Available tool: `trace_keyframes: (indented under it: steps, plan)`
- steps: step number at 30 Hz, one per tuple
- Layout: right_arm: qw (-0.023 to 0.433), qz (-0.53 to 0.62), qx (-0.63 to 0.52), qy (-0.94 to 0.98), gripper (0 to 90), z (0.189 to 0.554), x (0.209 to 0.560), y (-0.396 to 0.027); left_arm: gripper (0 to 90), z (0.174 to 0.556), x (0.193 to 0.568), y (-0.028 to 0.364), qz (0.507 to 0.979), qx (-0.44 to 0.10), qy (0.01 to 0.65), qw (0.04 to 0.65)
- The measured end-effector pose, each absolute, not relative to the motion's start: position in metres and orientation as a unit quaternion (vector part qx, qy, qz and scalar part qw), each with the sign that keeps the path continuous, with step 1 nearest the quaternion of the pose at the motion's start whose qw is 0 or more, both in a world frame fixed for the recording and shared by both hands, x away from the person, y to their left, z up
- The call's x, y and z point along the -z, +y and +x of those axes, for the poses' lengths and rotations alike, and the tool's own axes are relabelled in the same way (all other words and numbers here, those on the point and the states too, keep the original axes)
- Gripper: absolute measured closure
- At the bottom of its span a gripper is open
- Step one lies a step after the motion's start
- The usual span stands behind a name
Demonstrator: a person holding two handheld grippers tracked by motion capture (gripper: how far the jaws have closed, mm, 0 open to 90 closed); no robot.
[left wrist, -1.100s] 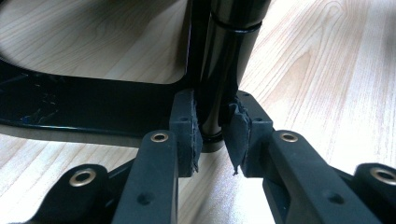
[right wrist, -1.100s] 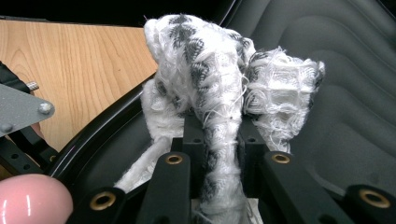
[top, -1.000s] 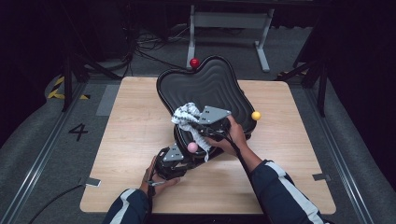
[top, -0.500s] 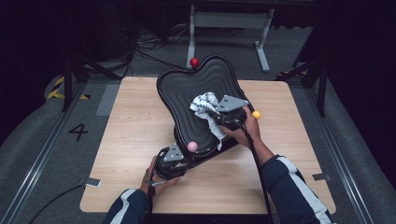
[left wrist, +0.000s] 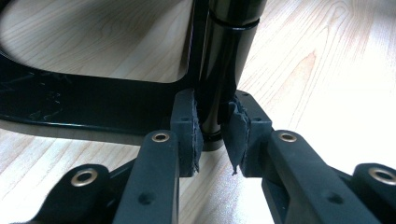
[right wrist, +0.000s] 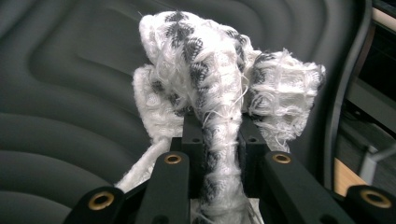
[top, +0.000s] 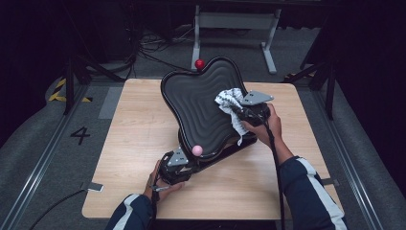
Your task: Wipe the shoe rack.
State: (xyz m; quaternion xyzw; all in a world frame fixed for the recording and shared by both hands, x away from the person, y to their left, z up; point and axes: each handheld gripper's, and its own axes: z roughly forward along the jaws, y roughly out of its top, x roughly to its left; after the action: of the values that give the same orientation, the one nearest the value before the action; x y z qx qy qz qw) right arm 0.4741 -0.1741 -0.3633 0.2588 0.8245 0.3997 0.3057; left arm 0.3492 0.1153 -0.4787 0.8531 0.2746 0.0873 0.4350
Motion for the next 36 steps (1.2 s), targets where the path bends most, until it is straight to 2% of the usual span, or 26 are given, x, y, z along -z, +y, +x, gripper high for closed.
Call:
trace_keyframes:
  steps: [19, 26, 36]
  plan:
    - [0.323, 0.295, -0.389, 0.811, 78.2, 0.486, 0.364, -0.196, 73.3, 0.349, 0.479, 0.115, 0.852, -0.084, 0.276, 0.437]
    - [0.319, 0.286, -0.39, 0.815, 78.5, 0.482, 0.362, -0.182, 73.2, 0.35, 0.478, 0.115, 0.853, -0.082, 0.276, 0.435]
    - [0.296, 0.249, -0.406, 0.828, 78.4, 0.474, 0.355, -0.141, 73.3, 0.35, 0.479, 0.115, 0.853, -0.082, 0.274, 0.437]
